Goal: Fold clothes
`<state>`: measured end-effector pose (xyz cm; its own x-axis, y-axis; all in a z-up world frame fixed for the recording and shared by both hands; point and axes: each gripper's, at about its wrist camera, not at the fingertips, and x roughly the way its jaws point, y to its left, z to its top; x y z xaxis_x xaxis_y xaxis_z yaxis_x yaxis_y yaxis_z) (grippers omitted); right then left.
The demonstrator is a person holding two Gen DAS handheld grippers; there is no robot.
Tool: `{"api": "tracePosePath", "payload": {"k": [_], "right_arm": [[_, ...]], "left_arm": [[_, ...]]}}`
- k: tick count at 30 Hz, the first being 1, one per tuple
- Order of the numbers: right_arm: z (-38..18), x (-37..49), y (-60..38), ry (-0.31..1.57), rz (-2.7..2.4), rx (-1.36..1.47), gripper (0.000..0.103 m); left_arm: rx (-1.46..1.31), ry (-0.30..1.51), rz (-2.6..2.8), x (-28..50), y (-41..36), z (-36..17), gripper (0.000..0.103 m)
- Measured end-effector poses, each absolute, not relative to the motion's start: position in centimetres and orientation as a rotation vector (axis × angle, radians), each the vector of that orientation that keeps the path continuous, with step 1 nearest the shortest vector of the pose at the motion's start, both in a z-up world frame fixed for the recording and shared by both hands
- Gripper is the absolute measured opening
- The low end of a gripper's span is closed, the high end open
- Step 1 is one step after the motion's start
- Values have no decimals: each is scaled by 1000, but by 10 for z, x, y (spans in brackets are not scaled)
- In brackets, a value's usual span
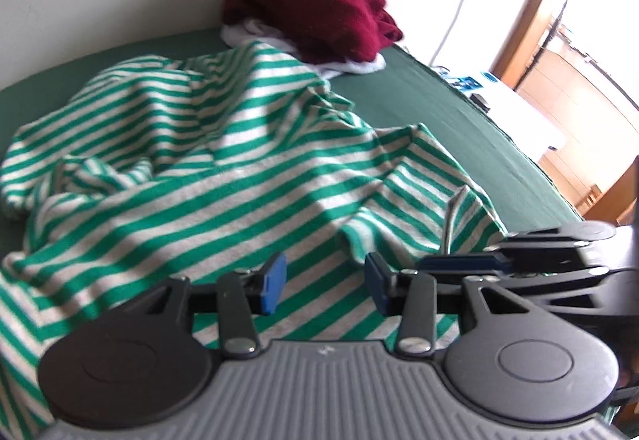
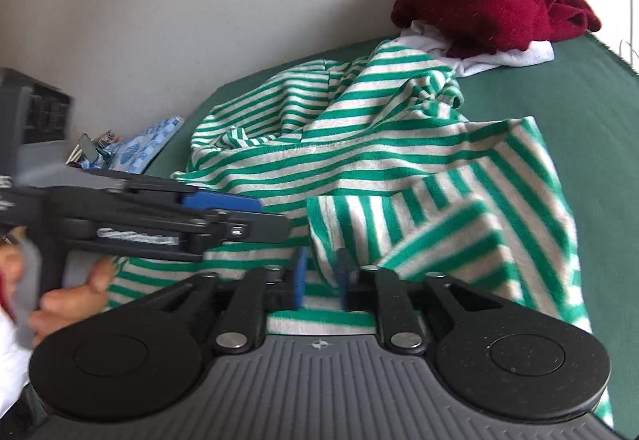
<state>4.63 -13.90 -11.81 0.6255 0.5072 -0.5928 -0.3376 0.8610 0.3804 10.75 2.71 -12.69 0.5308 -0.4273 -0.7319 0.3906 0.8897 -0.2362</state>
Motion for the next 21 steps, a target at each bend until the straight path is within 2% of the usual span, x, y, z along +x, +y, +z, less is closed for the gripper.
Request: {"api": "tracePosePath", "payload": {"k": [4,7,9,10,12,13,15,17,21], "right_arm": [[-110,31,-178,681,362,248,42],[-119,37,-195,687,313,249,44],[-131,45,-194,723,333,248,42],[-138,50,-192,741,342,251,36],[-147,57,-192,763,351,269,18],[-148,58,-191,763,350,275,5],[-145,54,-193,743,372,296,6],[-135,45,-197,719,414,301,5],[-118,15,-186,679,548,191,5]], "left_arm": [[-42,904,-535,121,8,-136,55],[-102,935,-552,132,4,-143,57],[-124,946,-552,135,1,-145,56],[-126,947,-555,135,-1,-145,56],[-122,946,-556,135,-3,-143,54],[-114,944,-550,134,-5,-142,50],[-96,944,-532,135,-7,-141,11],[-104,944,-509,139,-5,-140,5],[-170,887,-488,141,11,-125,5]]}}
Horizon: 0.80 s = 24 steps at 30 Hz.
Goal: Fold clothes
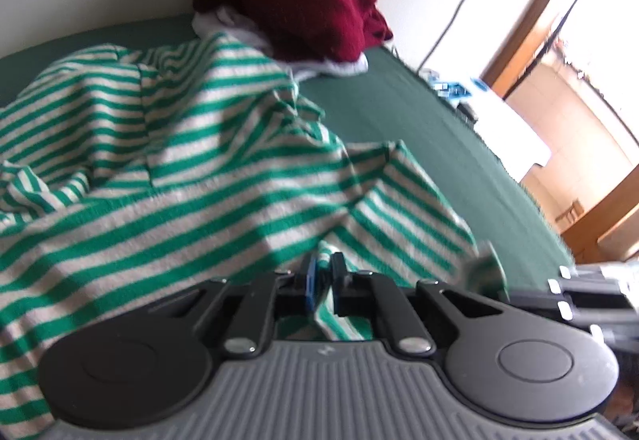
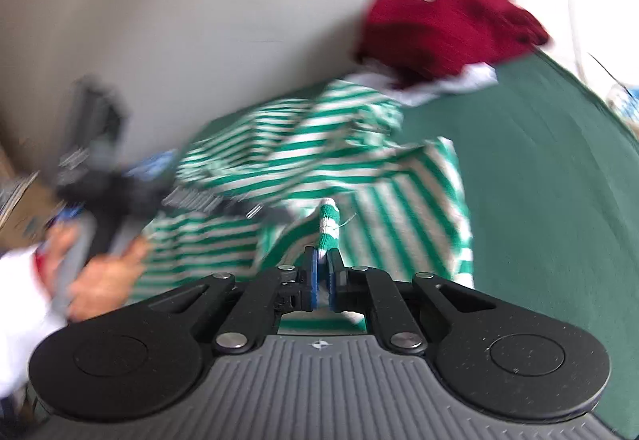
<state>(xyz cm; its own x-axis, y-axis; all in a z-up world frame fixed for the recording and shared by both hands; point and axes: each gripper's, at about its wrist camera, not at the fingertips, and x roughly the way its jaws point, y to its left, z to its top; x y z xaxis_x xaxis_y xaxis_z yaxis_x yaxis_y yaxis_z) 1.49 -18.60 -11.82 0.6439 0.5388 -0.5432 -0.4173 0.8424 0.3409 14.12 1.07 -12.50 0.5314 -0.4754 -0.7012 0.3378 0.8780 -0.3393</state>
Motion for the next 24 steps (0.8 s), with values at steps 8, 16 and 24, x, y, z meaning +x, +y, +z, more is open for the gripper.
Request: {"api": "tracePosePath", "payload": {"k": [8,16,24], "right_arm": [[-152,-24,-136,738,617,-79,5],[-132,-23,-153,656,592,35,4],[-139,-29,-137,634,636,-144,4]], "left_arm": [[-191,948,-414,148,27,-136,16],[-200,948,-434,62,34,-112,48],[-502,1063,-482,40,16,-135,56]]}}
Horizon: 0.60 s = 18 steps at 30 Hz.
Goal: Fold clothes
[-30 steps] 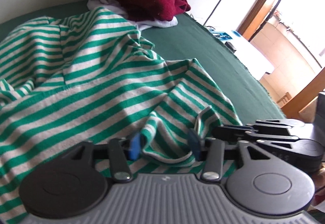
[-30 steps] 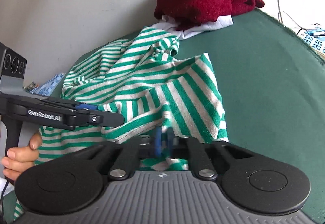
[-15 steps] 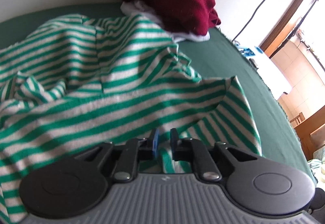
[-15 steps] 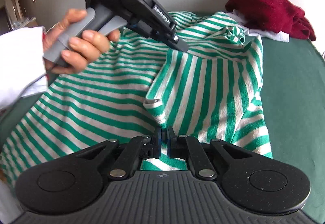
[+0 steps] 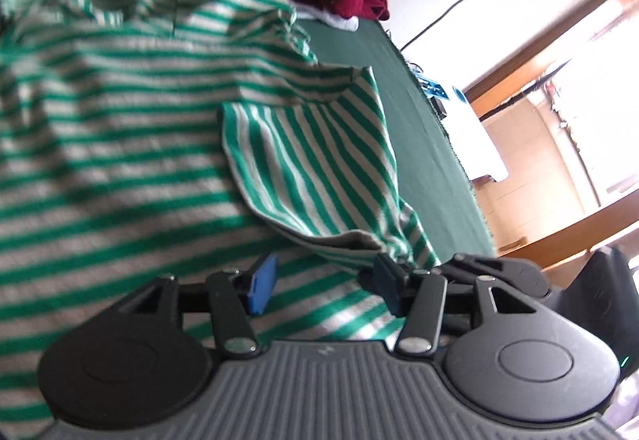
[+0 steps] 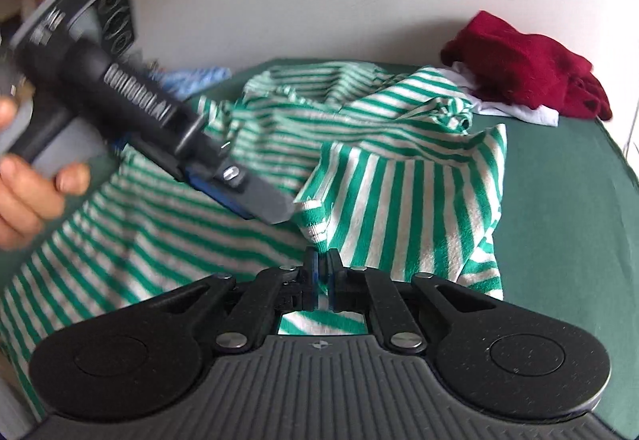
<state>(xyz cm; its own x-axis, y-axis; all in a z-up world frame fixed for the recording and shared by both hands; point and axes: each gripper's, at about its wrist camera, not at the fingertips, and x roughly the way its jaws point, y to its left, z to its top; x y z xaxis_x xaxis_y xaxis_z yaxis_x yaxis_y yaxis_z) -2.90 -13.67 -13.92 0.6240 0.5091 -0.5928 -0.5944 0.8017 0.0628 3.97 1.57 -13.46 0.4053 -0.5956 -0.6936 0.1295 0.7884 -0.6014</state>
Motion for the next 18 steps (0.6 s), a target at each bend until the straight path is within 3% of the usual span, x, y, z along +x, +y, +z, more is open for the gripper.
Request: {"api": "tracePosePath", "payload": {"k": [10,13,18], "right_arm": [[-143,-39,-133,584,663,-252,4],[-143,-39,-133,577,660,-252,4],[-143,-41,-132,555,670,-270,4]], "left_arm": [[-716,1080,-433,57,15,-151,56],[-721,1060,-420,61,17,-146,66],[-732,1075,-378,70,21,-159,65]]}}
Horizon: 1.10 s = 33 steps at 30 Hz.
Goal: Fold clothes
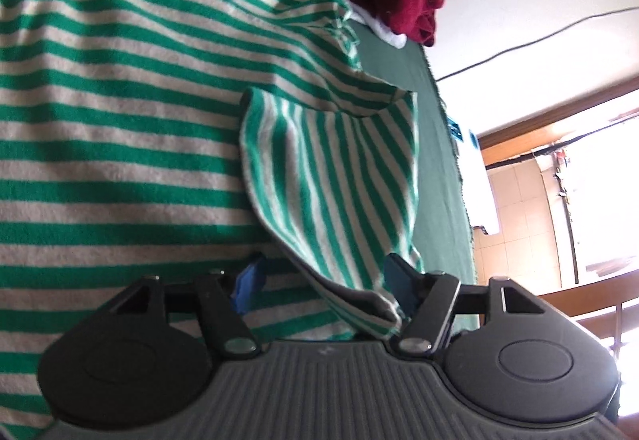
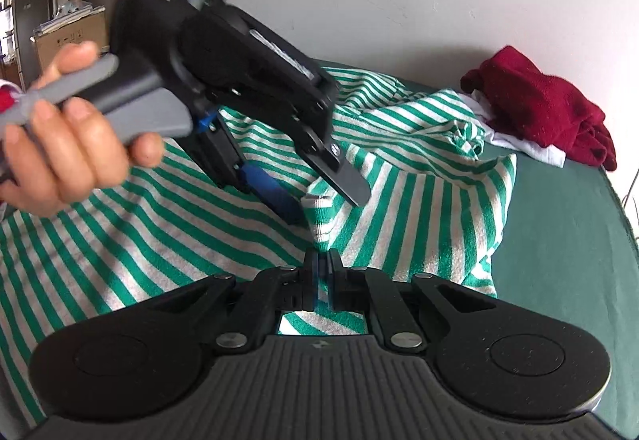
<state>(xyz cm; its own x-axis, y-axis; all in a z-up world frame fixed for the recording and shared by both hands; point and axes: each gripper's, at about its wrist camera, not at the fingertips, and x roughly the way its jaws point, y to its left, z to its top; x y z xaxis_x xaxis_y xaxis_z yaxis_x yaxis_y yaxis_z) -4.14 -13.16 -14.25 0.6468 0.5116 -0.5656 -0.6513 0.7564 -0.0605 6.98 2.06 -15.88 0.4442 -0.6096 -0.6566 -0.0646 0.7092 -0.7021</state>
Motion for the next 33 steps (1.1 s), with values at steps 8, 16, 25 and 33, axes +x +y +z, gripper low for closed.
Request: {"api": "tracePosePath", "payload": {"k": [8,16,25,33], "right_arm": [[-141,-41,-132,569,650,-231,15],[-127,-78,-164,610,506,-129,19],[-124,-174,-198,699,24,42,20],[-150,-253,-218,782,-230,122,26]], "left_arm": [[-632,1029,-326,90,14,-149,0],[-415,943,-337,103,7,-127,0],[-344,914,-411,101,12,-123,0],[-244,863,-425,98,1,-103,0]]}}
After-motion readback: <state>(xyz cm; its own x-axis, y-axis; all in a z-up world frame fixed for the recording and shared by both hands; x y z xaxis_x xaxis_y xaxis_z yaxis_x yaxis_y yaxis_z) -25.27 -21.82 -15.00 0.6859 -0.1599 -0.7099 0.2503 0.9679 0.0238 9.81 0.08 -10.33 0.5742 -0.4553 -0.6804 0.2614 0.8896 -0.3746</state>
